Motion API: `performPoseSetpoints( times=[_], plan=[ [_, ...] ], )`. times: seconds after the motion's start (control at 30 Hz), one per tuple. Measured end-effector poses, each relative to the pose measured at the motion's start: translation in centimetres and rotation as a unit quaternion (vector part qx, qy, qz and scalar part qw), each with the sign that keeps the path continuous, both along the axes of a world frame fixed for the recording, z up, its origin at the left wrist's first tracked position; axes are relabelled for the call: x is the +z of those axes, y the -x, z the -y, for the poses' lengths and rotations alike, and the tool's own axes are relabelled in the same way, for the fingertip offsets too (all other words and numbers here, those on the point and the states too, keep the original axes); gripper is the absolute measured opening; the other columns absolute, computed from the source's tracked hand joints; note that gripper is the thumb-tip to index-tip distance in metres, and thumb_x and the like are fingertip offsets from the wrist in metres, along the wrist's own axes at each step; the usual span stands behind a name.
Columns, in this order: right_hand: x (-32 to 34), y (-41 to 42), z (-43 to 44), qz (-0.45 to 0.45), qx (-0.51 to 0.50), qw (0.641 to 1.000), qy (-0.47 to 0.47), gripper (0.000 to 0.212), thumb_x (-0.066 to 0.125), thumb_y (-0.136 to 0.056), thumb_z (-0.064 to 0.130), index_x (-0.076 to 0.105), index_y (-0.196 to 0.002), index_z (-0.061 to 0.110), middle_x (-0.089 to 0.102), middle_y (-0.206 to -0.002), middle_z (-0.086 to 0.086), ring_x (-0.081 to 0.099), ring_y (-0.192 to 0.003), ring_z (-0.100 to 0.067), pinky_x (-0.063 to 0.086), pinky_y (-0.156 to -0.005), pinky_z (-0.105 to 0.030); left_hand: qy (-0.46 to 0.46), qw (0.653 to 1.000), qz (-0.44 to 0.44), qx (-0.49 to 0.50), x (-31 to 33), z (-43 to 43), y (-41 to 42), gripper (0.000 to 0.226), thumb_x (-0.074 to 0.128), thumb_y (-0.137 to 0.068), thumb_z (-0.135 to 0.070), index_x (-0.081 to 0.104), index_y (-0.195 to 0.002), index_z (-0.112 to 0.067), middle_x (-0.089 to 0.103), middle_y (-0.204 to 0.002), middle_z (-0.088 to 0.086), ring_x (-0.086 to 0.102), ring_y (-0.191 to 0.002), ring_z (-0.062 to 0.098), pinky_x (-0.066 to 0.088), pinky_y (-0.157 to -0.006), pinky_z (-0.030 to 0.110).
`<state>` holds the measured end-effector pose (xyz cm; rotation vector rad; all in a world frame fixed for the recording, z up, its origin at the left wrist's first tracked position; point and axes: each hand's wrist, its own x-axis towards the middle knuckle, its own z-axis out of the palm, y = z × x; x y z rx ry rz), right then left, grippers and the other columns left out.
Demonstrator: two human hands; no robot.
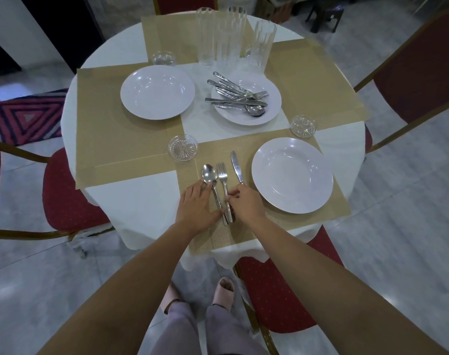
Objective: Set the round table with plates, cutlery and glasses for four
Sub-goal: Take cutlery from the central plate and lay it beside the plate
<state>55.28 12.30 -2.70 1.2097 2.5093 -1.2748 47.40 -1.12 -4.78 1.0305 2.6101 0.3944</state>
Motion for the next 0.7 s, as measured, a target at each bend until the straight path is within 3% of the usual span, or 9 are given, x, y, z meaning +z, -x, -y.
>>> performPoseSetpoints(
  times=[0.57,0.7],
  plan=[
    [0.24,-0.03,-0.03,0.010,0.007,1.000,0.011,0.017,0.065,-0.089,0.018,0.068,-0.106,0.016,0.069,-0.101,-0.001,0.064,-0.095,-0.018,0.053,-0.086,-0.034,0.007,1.000,0.001,-0.008,0.21,-0.05,-0.03,0.081,0.049,-0.083,-0.061,0.020,-0.150,-0.026,0.024,-0.154,0.004,0.020,-0.142,0.024,0.016,-0.118,0.039],
    [0.63,-0.11,-0.10,0.003,0.012,1.000,0.013,0.017,0.061,-0.093,0.023,0.067,-0.107,0.015,0.068,-0.102,0.001,0.063,-0.094,-0.016,0.050,-0.083,-0.030,-0.023,1.000,0.011,-0.007,0.34,0.04,0.01,0.078,0.053,-0.081,-0.059,0.027,-0.147,-0.026,0.031,-0.150,0.003,0.026,-0.139,0.024,0.020,-0.117,0.039]
  ],
)
